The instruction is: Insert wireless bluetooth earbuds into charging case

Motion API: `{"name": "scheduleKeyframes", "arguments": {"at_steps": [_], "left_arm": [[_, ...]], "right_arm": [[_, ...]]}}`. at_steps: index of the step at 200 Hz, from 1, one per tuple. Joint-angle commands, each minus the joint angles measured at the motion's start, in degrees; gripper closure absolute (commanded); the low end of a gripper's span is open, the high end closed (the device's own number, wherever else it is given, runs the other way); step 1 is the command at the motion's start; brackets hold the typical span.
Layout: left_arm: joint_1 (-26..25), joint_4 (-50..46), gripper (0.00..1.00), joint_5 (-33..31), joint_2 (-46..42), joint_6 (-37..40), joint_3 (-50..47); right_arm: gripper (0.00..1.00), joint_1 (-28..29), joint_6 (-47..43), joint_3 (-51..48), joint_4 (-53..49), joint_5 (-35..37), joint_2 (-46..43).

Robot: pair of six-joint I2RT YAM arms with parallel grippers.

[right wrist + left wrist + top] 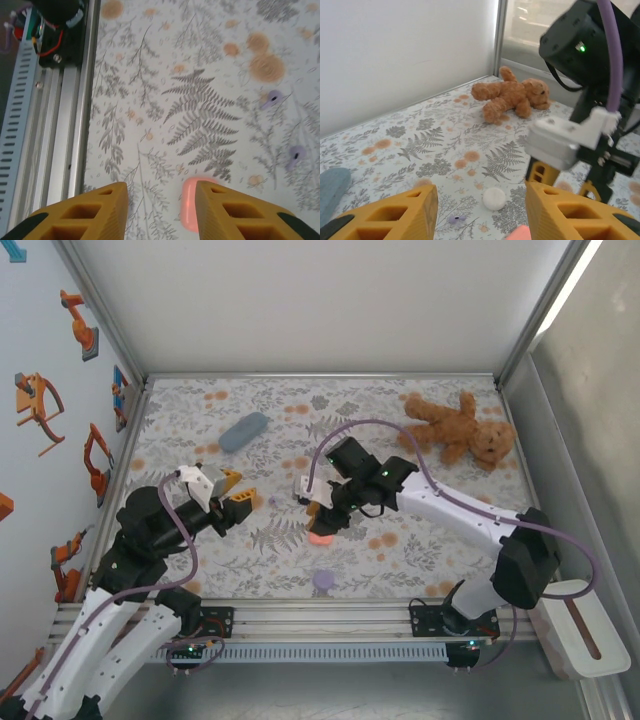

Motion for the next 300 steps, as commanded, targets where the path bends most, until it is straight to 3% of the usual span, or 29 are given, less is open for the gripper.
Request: {"name": "scheduleKeyframes", "arguments": {"at_steps": [1,44,80,152,223,300], "left_arm": [[-0.06,-1.15,0.51,-4.07,-0.74,-0.99,-0.71],[-0.05,-1.13,0.51,-6.79,-1.38,-1.11,-1.51],[-0.04,-0.83,0.50,-8.07,-2.10,-1.21,-1.96],[-0.06,-1.91,0.51,-8.93,-3.43,-2.08,-2.43],[-0.08,-2.60,0.50,-9.22,-3.40,-2.07,-2.08],[0.00,-3.51,0.51,-9.72,-3.45,-2.51,-1.71]], "right_arm": [[0.57,1.61,-2.65,-2.16,-2.06,5.85,-2.07],[0.42,7.18,-6.15,-8.24,-6.33,14.66,-2.98],[0.27,12.50,-7.09,-12.56,-3.18,20.98,-3.01],[0.17,17.89,-5.93,-16.63,7.14,24.00,2.57],[0.17,20.16,-5.91,-16.04,9.83,23.55,9.57],[0.41,19.84,-5.83,-15.92,10.28,23.64,12.56]]}}
